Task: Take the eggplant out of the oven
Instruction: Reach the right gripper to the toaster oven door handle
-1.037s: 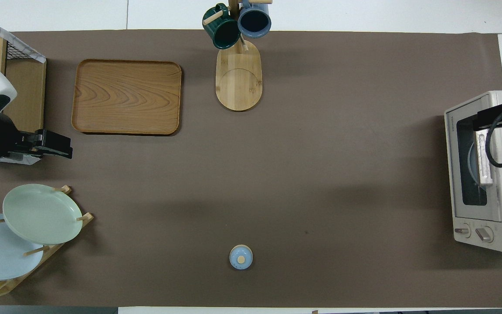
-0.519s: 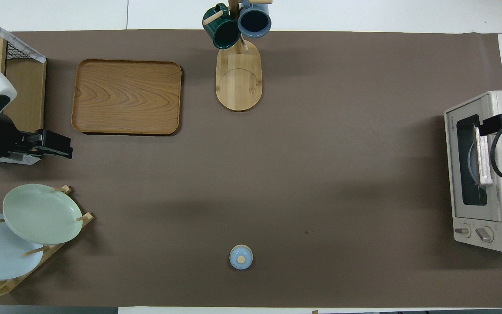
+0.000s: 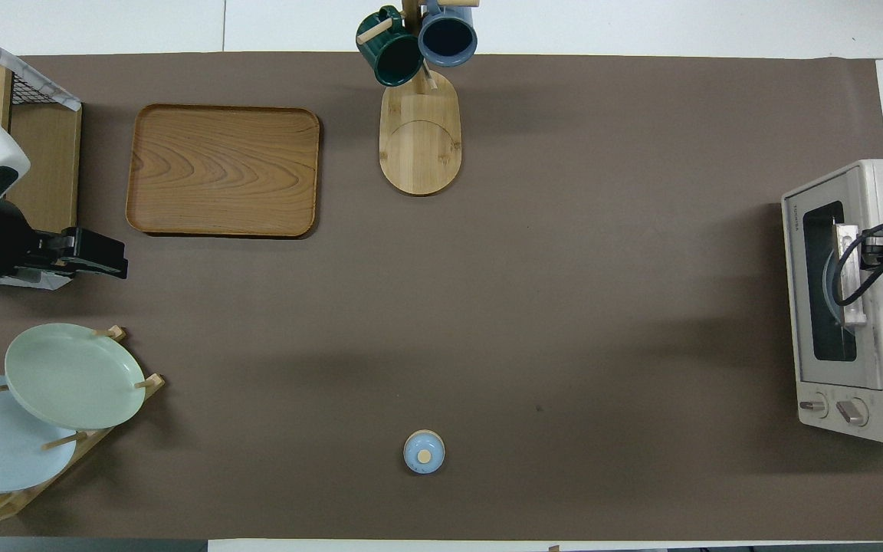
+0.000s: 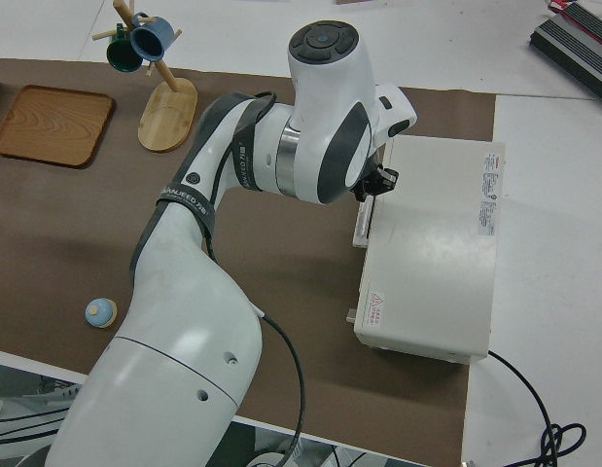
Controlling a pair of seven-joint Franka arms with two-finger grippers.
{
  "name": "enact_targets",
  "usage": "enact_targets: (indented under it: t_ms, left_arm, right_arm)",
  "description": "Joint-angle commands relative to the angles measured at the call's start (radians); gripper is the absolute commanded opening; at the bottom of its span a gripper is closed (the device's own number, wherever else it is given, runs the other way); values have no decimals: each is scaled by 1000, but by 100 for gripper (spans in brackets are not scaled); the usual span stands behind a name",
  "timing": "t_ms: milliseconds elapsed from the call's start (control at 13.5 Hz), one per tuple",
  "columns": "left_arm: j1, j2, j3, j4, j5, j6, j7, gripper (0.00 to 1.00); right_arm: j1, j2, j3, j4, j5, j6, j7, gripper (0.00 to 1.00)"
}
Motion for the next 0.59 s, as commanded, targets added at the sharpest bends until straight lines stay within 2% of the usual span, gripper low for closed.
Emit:
enact_targets:
  t_ms: [0, 222, 519]
  left_arm:
    - [10, -13, -9, -6, 15, 0, -1, 100]
    - [10, -13, -9, -6, 15, 2, -1, 100]
    - [10, -13, -9, -6, 15, 2, -1, 100]
  right_arm:
    - [-9, -20, 12, -41, -16, 21, 10, 0]
    - [-9, -21, 12, -98, -39, 76, -1, 0]
    - [-9, -23, 12, -115, -42, 79, -1, 0]
